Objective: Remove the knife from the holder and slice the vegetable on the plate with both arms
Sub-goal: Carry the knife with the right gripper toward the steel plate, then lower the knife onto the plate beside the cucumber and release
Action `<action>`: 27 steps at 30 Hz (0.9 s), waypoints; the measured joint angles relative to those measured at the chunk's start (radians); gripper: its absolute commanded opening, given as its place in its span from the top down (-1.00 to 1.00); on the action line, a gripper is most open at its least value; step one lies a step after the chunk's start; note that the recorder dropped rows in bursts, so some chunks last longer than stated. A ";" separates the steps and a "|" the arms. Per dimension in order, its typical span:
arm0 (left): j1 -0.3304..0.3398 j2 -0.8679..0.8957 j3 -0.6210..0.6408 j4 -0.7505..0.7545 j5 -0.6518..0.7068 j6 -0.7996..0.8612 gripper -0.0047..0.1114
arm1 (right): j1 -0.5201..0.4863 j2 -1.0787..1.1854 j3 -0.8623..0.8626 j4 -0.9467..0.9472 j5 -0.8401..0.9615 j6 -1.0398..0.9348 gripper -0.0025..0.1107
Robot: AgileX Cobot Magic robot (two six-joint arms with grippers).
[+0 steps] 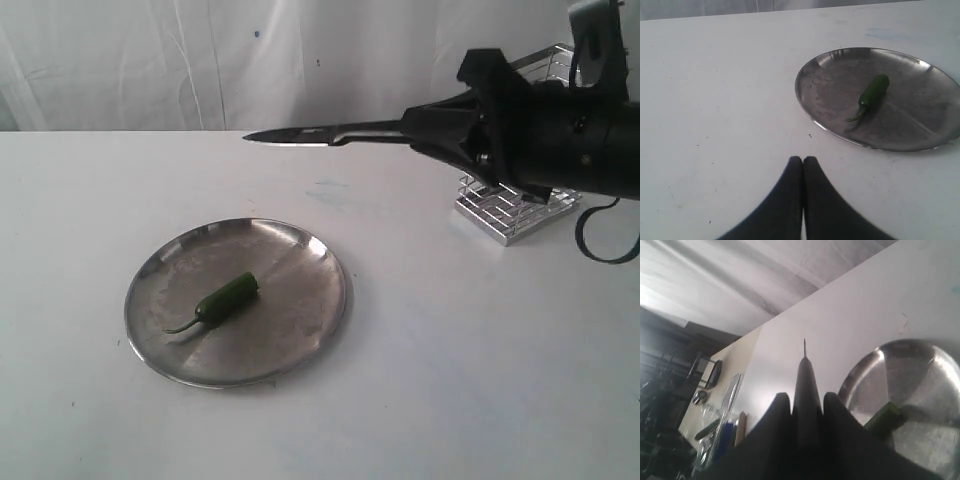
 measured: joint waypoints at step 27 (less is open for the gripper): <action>0.000 0.000 0.000 0.000 0.000 0.000 0.92 | 0.001 0.445 -0.006 0.006 0.302 -0.214 0.96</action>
